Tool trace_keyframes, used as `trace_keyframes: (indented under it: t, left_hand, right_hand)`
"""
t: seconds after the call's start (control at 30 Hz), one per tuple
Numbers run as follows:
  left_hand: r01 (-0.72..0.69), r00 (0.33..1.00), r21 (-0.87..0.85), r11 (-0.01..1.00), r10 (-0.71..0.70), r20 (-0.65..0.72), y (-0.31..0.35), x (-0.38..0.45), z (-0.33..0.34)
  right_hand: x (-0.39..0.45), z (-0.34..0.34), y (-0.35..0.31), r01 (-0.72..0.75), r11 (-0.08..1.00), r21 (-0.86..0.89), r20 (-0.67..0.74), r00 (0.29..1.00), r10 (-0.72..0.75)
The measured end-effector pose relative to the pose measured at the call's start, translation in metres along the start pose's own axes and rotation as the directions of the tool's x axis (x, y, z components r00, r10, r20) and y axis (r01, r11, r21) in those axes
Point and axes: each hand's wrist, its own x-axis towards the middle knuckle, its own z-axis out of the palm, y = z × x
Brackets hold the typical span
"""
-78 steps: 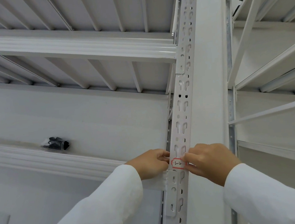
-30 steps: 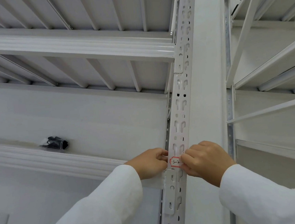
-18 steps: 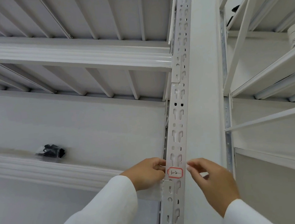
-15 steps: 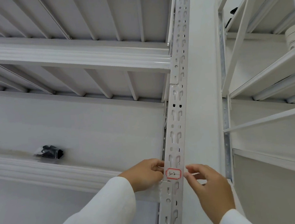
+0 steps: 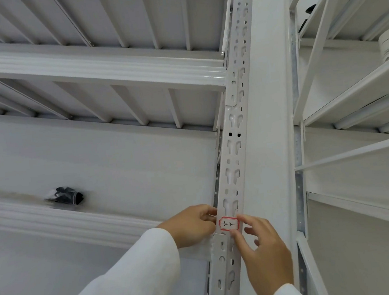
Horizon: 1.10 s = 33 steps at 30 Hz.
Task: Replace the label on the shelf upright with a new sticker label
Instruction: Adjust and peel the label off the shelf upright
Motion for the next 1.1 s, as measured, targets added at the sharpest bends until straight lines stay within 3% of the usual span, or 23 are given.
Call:
trace_keyframes:
  t: [0.5, 0.7, 0.93, 1.1]
  left_hand:
    - [0.007, 1.000, 0.001, 1.000, -0.007, 0.000, -0.003, 0.001, 0.000]
    - [0.011, 1.000, 0.009, 1.000, -0.011, 0.008, -0.004, 0.002, 0.000]
    - [0.020, 1.000, 0.012, 1.000, -0.020, 0.007, -0.004, 0.002, -0.001]
    - [0.025, 1.000, 0.014, 1.000, -0.025, 0.015, -0.001, 0.001, -0.001]
  right_hand:
    - [-0.002, 0.006, 0.000, -0.057, 0.998, -0.004, -0.044, 0.997, 0.057]
    - [0.007, 0.006, -0.005, -0.144, 0.989, 0.031, -0.073, 0.987, 0.146]
    - [0.018, -0.003, -0.007, -0.194, 0.981, -0.023, 0.043, 0.980, 0.195]
    - [0.015, -0.005, -0.005, -0.149, 0.988, -0.049, 0.013, 0.989, 0.150]
